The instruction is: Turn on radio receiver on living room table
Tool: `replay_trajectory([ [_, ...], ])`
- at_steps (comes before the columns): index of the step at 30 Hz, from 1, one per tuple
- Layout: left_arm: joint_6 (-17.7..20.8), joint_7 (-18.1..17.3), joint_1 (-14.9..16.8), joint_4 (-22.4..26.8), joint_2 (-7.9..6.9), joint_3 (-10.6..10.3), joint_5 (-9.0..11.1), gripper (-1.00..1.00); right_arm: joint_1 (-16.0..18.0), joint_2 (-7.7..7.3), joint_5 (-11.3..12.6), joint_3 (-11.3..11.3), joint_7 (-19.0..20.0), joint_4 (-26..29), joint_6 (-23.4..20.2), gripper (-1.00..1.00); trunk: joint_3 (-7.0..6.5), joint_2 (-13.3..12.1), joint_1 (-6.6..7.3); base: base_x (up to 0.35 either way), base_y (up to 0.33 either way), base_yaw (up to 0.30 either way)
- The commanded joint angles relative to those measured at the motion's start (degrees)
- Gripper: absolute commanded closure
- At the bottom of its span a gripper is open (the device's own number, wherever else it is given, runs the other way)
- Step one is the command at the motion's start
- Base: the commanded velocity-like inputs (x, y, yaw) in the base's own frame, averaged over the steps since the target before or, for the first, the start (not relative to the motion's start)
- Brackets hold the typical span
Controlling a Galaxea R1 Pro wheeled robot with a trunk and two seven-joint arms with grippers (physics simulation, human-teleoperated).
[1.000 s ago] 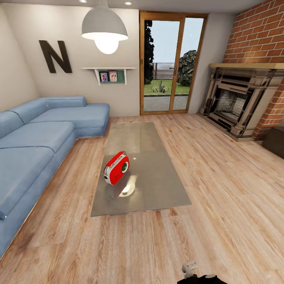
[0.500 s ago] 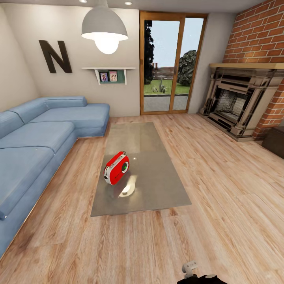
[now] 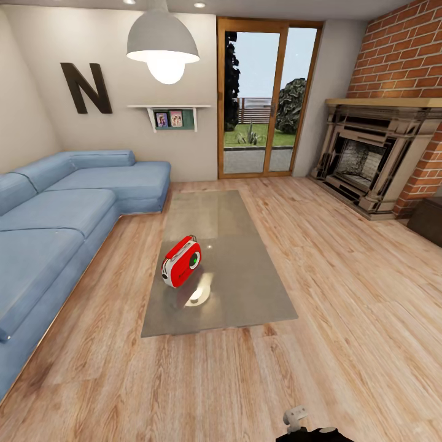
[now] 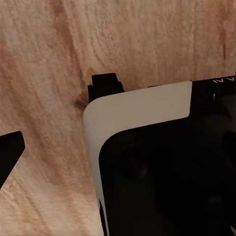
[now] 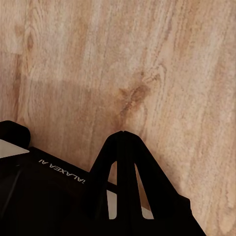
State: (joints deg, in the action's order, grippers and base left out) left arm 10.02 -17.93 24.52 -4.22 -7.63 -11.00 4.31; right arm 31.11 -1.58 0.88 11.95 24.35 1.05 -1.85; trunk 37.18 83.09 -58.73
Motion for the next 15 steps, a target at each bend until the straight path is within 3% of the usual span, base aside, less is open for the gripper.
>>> replay_trajectory([
  [1,0.0,0.0,0.0,0.0,0.01,0.0,0.0,-1.0,0.0,0.0,0.0,0.0,0.0,0.0,0.0,1.0,0.0,0.0,0.0,0.0,0.0,0.0],
  [15,0.0,0.0,0.0,0.0,0.02,0.0,0.0,-1.0,0.0,0.0,0.0,0.0,0.0,0.0,0.0,1.0,0.0,0.0,0.0,0.0,0.0,0.0],
])
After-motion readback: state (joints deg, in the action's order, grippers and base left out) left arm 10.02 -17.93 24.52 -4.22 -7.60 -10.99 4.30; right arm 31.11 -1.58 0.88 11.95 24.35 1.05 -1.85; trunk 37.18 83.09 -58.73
